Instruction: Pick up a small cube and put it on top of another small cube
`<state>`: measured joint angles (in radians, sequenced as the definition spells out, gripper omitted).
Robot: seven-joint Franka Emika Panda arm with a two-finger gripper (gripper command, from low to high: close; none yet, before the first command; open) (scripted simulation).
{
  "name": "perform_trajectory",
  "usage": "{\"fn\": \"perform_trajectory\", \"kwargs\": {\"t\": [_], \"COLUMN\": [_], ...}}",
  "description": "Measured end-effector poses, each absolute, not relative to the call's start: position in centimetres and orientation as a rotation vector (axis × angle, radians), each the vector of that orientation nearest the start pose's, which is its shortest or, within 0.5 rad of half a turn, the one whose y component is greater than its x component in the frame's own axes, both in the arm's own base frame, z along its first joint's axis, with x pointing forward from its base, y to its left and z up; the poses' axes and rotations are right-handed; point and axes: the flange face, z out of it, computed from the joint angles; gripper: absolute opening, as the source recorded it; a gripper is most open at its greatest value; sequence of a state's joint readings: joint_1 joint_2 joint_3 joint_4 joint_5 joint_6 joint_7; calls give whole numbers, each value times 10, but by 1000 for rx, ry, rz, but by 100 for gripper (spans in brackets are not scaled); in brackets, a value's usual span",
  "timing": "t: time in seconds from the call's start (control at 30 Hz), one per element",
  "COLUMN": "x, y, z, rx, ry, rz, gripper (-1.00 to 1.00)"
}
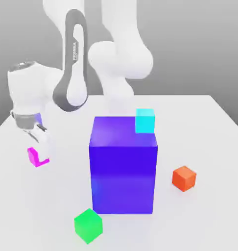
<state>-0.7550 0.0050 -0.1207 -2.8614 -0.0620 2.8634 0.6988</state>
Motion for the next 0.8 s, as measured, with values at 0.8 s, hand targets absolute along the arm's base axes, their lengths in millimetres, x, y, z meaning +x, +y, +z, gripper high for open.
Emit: {"fn": "perform_trajectory", "kwargs": {"t": [0.8], "x": [440], "y": [-77], "z": [241], "rx": [-2969], "ry": [1046], "rz": [0], "gripper": [-100]}}
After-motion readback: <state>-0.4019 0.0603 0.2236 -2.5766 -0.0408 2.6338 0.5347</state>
